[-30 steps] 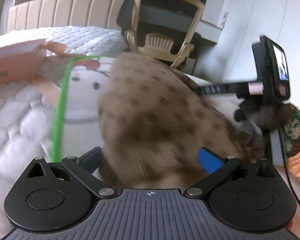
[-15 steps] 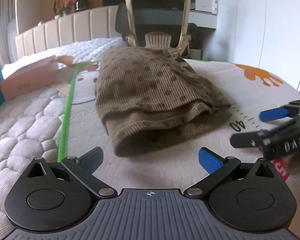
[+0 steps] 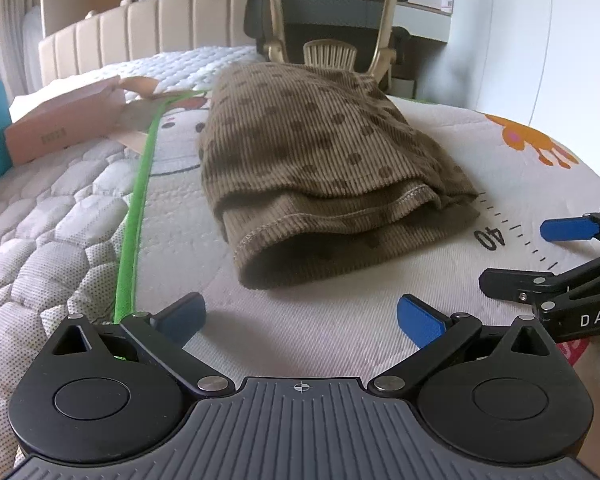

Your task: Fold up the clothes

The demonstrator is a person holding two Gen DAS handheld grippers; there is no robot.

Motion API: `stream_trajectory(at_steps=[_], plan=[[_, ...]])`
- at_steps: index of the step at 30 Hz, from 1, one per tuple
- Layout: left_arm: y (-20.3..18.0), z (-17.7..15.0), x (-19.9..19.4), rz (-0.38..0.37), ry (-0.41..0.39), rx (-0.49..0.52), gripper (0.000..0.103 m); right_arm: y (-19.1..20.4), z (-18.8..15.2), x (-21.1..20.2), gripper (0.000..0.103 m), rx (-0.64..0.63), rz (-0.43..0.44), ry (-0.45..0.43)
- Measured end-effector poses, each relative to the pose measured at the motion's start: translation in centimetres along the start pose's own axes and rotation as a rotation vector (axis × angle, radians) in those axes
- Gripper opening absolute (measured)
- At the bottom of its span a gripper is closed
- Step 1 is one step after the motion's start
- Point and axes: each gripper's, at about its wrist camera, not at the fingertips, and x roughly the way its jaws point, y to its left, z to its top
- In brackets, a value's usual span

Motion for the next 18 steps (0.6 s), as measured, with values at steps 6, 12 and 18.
stream_trajectory(at_steps=[6, 12, 18], plan=[[0.13, -0.08, -0.07, -0.01, -0.009, -0.017, 0.103, 0.1, -0.04, 0.06, 0.103, 0.001, 0.0, -0.001], [0.24, -0.11, -0.21, -0.016, -0.013, -0.025, 0.103, 0.07, -0.04, 0.07, 0.103, 0.001, 0.0, -0.001], [0.24, -0.13, -0.27, -0.015, -0.012, -0.024, 0.103, 0.03, -0.03, -0.01, 0.103, 0.002, 0.0, -0.002]])
